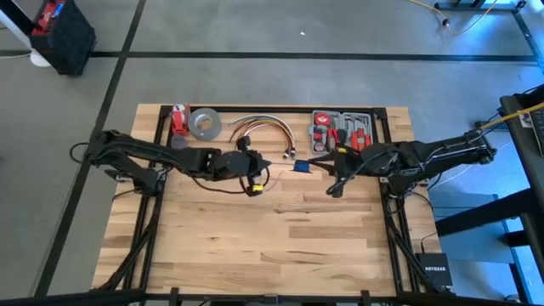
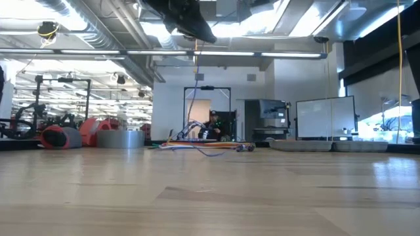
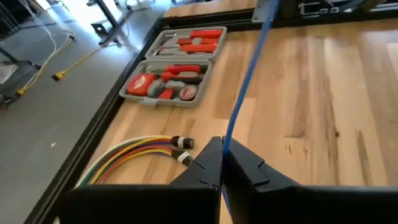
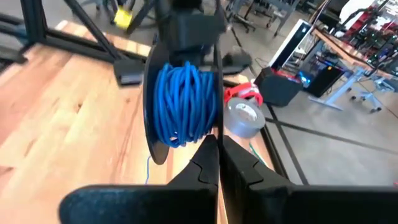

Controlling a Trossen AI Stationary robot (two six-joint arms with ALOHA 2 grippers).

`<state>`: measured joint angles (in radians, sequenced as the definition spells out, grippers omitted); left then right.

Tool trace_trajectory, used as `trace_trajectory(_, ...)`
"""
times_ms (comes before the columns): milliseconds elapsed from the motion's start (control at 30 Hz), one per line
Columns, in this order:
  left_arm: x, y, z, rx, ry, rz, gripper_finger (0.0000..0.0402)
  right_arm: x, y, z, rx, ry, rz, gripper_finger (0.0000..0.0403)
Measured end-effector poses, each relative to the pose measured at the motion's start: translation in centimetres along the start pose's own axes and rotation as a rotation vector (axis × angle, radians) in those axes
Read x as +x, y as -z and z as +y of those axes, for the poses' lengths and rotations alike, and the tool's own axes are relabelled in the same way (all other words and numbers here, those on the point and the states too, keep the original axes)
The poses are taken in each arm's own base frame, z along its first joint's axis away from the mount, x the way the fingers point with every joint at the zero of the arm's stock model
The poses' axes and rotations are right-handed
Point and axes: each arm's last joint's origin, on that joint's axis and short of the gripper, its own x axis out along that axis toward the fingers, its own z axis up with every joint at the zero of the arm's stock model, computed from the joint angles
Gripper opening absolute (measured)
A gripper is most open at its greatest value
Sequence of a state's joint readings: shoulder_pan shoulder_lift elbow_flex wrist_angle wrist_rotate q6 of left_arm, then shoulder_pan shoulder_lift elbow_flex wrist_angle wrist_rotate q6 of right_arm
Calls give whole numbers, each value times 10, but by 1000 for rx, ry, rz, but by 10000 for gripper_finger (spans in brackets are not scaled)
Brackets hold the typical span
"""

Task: Coil cords
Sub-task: Coil the blue wire on the black spool

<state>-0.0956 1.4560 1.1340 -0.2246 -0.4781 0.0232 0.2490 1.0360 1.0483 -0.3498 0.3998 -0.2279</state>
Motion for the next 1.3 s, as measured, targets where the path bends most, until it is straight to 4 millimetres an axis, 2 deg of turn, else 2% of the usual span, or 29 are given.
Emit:
trace_trajectory(233,-33,-22,9,-162,107,-171,0,27,10,12,-56,38,111,2)
trace_trajectory(467,-44,-32,3,-266,153,-263,0,60,18,24,-88,183,182,2)
trace_trajectory(633,-39,-35,-5,-296,176,-304,0,83,19,28,-86,248,158,2)
trace_trajectory(867,-28,-38,-19,-307,188,-354,0,104,20,20,-31,281,106,2)
trace_trajectory(1033,-11,-32,-29,-294,165,-336,0,103,14,19,-1,279,39,2)
trace_trajectory(1300,3,-27,-36,-255,107,-324,0,95,8,14,17,284,-4,2)
